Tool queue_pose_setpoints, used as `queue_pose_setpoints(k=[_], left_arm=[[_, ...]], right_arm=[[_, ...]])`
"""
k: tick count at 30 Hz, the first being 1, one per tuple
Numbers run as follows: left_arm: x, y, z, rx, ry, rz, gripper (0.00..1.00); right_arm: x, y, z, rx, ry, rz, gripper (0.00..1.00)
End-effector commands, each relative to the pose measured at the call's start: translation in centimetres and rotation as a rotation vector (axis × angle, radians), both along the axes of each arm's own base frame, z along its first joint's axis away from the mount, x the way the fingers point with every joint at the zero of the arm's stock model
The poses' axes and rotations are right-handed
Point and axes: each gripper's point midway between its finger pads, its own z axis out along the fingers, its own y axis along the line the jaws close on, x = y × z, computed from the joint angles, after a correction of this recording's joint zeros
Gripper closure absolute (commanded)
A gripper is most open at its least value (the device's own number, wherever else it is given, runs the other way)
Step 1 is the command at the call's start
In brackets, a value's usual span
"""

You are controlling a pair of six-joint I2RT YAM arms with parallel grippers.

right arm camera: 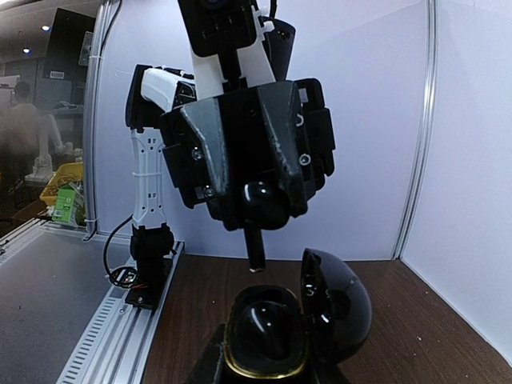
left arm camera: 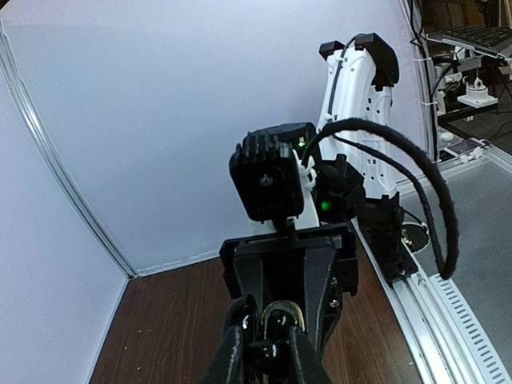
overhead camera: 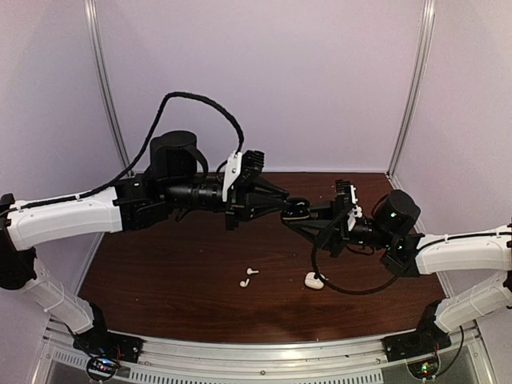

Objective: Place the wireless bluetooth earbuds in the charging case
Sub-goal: Place the left earbud in the left side groove of the charging case.

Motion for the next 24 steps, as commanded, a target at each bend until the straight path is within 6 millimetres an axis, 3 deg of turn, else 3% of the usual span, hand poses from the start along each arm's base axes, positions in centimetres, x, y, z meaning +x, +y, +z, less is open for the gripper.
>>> queue_pose_setpoints(k=[1,17,24], left_arm=[[-0.5,-0.5,0.3,0.006,-0.024,-0.037,0.93],[0.8,-0.6,-2.8,0.147,-0.033,0.019,0.93],[0.1,-0.7,-3.7,0.19,-0.032,-0.032,0.92]], right_arm=[[-0.4,0.3,1.1,0.016,-0.018,0.027,1.0],[-1.3,0.4,1.0,0.01,-0.03,0.069,1.0],[-1.9,0.3,1.3,0.02,-0.034,0.107,1.0]])
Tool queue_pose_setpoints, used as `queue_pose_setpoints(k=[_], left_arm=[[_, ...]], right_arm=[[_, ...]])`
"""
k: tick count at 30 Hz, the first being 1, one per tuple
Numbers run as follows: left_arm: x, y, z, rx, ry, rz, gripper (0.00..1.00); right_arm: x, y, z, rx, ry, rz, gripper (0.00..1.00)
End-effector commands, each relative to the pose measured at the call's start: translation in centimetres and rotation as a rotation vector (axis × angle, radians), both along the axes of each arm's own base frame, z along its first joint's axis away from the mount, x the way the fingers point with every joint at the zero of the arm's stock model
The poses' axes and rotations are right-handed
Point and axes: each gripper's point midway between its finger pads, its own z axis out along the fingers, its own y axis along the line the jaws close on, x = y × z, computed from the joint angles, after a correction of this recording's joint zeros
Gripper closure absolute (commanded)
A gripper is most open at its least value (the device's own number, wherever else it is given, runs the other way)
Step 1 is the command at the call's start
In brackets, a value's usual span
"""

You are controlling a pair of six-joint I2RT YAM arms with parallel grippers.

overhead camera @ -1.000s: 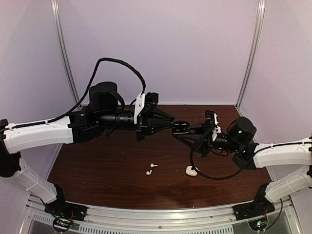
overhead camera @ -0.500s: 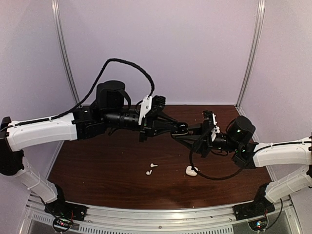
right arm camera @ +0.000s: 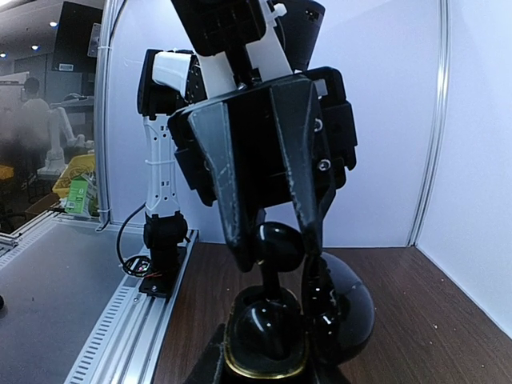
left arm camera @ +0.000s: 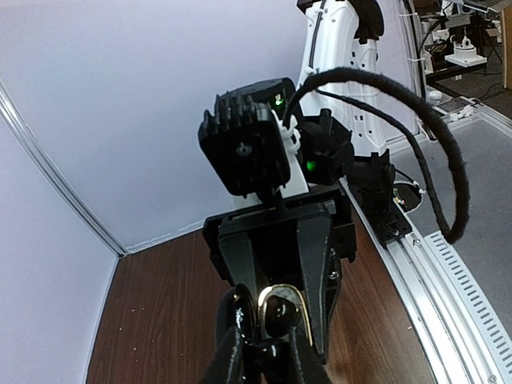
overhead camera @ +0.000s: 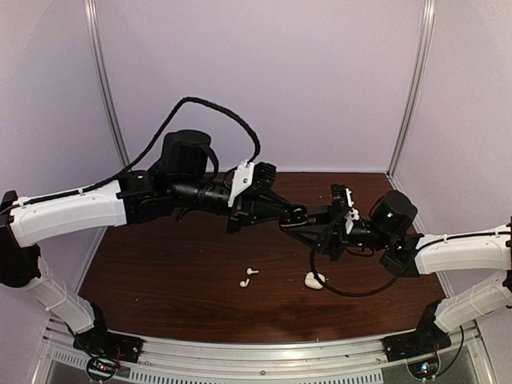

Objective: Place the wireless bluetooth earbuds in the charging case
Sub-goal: Place the left earbud in the left side groove of the charging case.

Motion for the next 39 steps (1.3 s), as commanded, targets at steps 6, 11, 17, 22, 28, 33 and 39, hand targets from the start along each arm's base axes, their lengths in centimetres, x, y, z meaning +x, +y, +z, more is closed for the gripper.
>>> queue_pose_setpoints(k=[6,11,17,22,28,33,39], left_arm=[[-0.7,-0.4,-2.2,0.084,0.013,-0.065,0.9],[-0.7,-0.5,-2.6,0.103,0.023,-0.065,0.87],[-0.2,-0.5,-2.7,0.114,0.022,-0.037,0.81],[0.1,-0.4,-2.4,0.114,0.015,-0.02,0.79],[0.1,-0.2,-2.1,0.109,-0.002,-0.011,0.73],[-0.2,0.0,-1.9,0.105,-0.011,-0.024,0.69],[-0.1,0.1,-1.6,0.1,-0.021,-0.015,0.62]], right_arm=[[-1.6,-0.1,3.0,0.073,-0.059,0.076,1.0],[-1.8,-0.1,3.2,0.077,-0.06,0.084,1.0],[-2.0,-0.2,3.4,0.08,-0.061,0.089,1.0],[-2.0,-0.2,3.3,0.079,-0.06,0.091,1.0],[-2.0,-0.2,3.2,0.078,-0.062,0.089,1.0],[-2.0,-0.2,3.2,0.079,-0.061,0.086,1.0],[-2.0,-0.2,3.1,0.079,-0.058,0.086,1.0]])
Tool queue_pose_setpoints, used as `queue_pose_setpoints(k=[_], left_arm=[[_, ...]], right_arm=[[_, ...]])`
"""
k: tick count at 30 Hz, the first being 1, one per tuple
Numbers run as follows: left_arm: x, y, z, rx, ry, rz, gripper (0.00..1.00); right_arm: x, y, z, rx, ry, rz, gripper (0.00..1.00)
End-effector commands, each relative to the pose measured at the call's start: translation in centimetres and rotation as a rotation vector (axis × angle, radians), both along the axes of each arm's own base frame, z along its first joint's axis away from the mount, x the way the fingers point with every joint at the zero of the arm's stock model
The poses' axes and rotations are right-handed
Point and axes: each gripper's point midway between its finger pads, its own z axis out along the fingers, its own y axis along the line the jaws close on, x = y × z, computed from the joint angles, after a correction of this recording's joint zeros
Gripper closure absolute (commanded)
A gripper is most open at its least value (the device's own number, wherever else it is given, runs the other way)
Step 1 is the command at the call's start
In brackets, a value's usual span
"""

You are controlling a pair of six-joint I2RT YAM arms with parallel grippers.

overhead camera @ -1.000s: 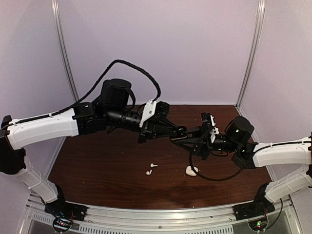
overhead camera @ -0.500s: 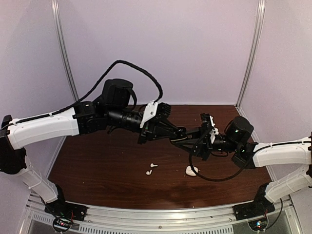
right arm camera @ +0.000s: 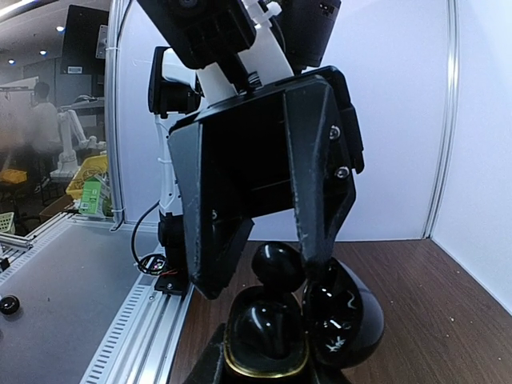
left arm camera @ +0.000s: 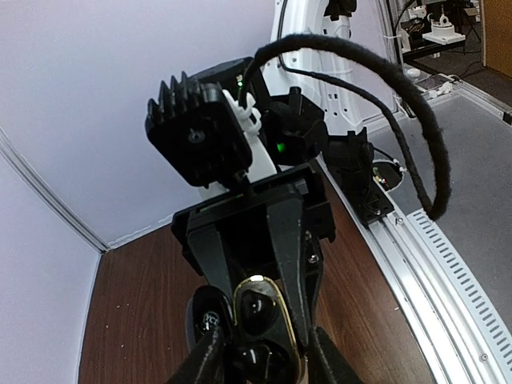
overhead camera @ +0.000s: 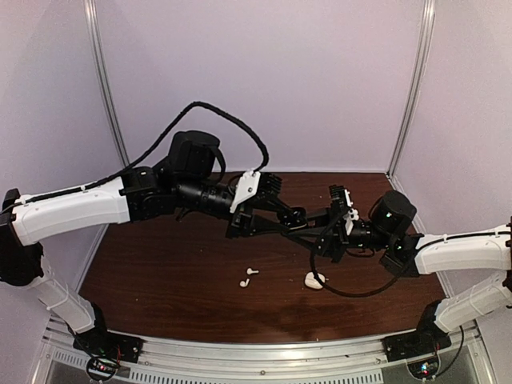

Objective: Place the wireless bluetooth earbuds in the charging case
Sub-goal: Place the left earbud in the left side groove of the charging case.

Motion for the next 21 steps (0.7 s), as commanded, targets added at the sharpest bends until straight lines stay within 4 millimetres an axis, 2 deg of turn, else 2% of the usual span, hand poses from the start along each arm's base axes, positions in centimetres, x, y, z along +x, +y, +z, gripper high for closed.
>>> queue_pose_setpoints(k=[1,10,16,21], left_arm=[[0.8,0.2,0.0,0.017,-0.013,0.041,0.61],[1.3,0.7,1.4,-0.034,-0.056,0.082,0.48],[1.0,1.4,4.1,-0.119,-0.064,0.104,0.45],[1.8,2.3,3.7,-0.117,-0.022,0.171,0.35]], right_arm=[[-1.3,-0.3,3.5,0.098,-0.092,0.039,1.0],[-1.2,-0.2,3.4,0.096,-0.088,0.039,1.0],[-0.3,-0.1,2.9,0.084,-0.076,-0.013,1.0],[0.0,-0.3,3.2,0.087,-0.085,-0.039,1.0]])
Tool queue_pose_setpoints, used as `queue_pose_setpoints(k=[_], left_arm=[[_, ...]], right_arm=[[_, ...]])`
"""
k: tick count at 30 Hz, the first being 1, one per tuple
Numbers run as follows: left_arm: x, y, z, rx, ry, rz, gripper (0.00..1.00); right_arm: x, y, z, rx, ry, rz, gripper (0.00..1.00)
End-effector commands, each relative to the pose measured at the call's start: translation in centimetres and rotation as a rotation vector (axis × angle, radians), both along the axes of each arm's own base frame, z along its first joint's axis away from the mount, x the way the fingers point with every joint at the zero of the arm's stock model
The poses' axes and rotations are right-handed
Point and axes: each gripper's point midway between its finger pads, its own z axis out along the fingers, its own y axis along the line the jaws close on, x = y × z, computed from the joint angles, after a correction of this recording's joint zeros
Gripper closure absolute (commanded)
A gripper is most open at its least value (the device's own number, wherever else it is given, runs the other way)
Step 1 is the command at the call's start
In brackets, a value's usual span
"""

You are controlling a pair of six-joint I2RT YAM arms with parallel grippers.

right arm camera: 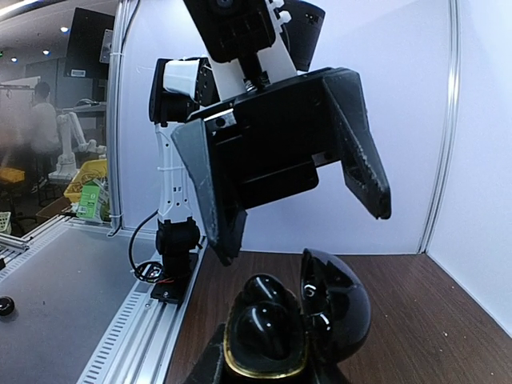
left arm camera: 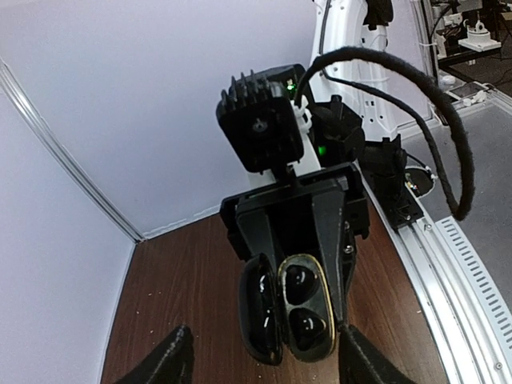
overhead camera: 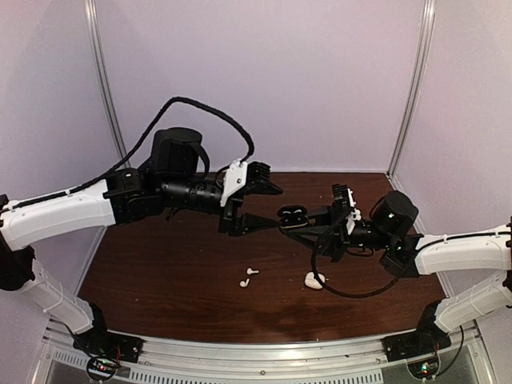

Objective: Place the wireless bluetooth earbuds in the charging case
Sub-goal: Place the left earbud in the left side groove of the charging case, then close the charging case with the earbuds inside.

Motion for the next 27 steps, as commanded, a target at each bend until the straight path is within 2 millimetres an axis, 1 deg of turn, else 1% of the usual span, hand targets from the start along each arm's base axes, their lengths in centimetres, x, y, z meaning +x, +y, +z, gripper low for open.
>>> queue_pose_setpoints(k=[1,3,5,7,8,14,18,23,27], left_arm=[[1.1,1.2,1.8,-0.073,0.024,0.079,0.32],[1.0,1.6,1.4,-0.075,0.04,0.084,0.27],[1.0,1.9,0.7,-0.074,0.045,0.092,0.19],[0.9,2.0,-0.2,-0.065,0.064,0.096,0.06],[1.0,2.0,-0.5,-0.061,0.073,0.096,0.03],[0.1,1.3,-1.7,-0.047,0.101,0.03,0.02],[-0.1,0.3,-1.5,-0.064,0.115,-0.016,0.02],[-2.0,-0.1,-1.2,-0.074,0.07,-0.087,0.02],[-3.6,0.0,-0.9,-0.082,0.027,-0.136,0.02]], right_arm=[[0.0,-0.3,2.4,0.056,-0.06,-0.028,1.0],[0.0,-0.4,2.5,0.057,-0.063,-0.033,1.0],[0.1,-0.4,2.6,0.056,-0.068,-0.041,1.0],[0.2,-0.5,2.8,0.057,-0.072,-0.047,1.0],[0.2,-0.5,2.9,0.057,-0.071,-0.049,1.0],[0.3,0.0,2.9,0.052,-0.061,-0.033,1.0],[0.4,0.3,2.7,0.045,-0.055,-0.026,1.0],[0.7,0.4,2.5,0.039,-0.046,-0.032,1.0],[0.8,0.6,2.4,0.035,-0.042,-0.032,1.0]])
